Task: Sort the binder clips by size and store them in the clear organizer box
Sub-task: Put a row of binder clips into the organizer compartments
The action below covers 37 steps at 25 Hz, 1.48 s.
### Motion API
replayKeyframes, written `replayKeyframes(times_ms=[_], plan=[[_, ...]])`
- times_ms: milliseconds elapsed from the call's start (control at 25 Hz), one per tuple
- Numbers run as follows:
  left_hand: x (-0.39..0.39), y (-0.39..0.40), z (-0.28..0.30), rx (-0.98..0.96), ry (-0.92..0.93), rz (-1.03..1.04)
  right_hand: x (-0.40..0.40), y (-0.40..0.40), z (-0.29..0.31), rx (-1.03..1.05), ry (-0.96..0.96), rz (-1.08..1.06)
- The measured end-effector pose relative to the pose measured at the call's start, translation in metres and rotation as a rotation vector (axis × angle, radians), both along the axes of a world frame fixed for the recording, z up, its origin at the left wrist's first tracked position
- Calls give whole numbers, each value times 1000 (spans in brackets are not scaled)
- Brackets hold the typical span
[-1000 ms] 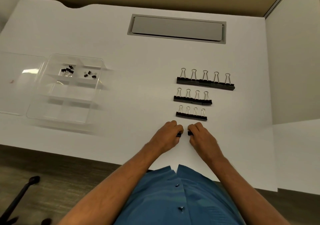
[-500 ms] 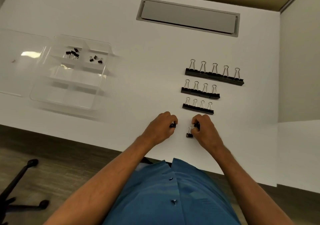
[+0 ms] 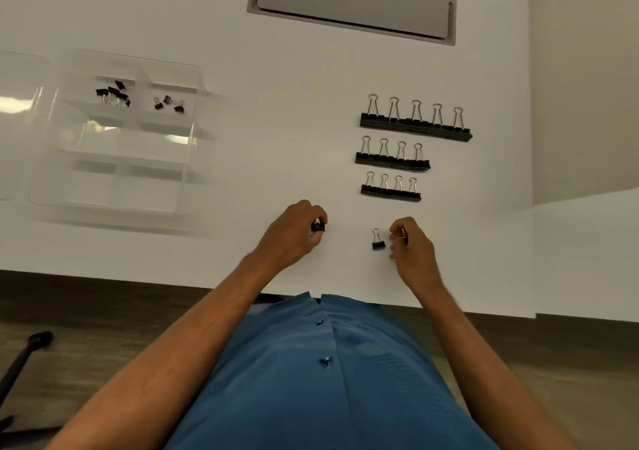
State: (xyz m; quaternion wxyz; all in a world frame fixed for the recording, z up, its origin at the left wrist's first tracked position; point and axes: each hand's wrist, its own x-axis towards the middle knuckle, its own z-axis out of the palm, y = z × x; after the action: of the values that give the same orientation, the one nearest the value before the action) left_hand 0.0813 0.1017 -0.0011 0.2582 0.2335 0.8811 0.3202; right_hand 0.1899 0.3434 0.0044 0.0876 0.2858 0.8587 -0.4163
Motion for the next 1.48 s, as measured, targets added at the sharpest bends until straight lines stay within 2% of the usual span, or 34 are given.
replayKeyframes(times_ms=[160, 440, 720, 1000, 1200, 1480], plan=[[-9, -12, 0, 7, 7, -25, 10, -26, 1, 49, -63, -46], [-19, -40, 2, 10, 37, -43, -20, -50, 7, 130, -146, 88], [-56, -92, 21, 16, 95, 62, -101, -115, 25, -17, -28, 139], [-111, -173, 44, 46, 204, 260, -179, -200, 44, -170, -15, 208], [-152, -228, 43, -16, 253, 323, -227, -255, 57, -173, 69, 330], [-197, -248, 29, -249, 324, 155, -274, -311, 48, 75, 245, 700]])
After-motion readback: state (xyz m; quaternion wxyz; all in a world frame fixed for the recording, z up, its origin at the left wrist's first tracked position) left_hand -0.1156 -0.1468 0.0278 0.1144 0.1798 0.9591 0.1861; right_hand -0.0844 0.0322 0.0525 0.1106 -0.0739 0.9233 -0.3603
